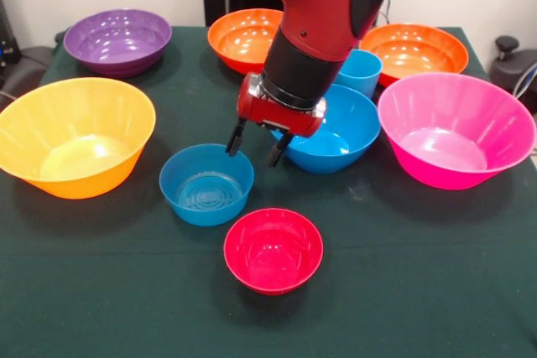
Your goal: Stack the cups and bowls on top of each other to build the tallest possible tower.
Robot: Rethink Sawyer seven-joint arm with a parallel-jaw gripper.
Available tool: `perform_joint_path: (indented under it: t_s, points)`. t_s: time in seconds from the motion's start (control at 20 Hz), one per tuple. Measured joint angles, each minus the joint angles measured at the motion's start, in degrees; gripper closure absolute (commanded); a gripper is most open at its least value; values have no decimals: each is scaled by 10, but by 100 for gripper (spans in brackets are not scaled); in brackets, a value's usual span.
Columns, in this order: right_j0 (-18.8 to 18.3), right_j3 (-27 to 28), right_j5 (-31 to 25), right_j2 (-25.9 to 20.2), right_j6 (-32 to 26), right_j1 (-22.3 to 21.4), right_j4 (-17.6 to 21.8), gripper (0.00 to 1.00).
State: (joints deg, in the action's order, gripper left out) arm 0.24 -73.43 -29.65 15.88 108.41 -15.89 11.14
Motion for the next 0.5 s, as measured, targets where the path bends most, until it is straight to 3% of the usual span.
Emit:
perform_joint_path:
  t_s: [0.5]
  points:
    - [-5, 39, 0, -5, 0, 25, 0, 0]
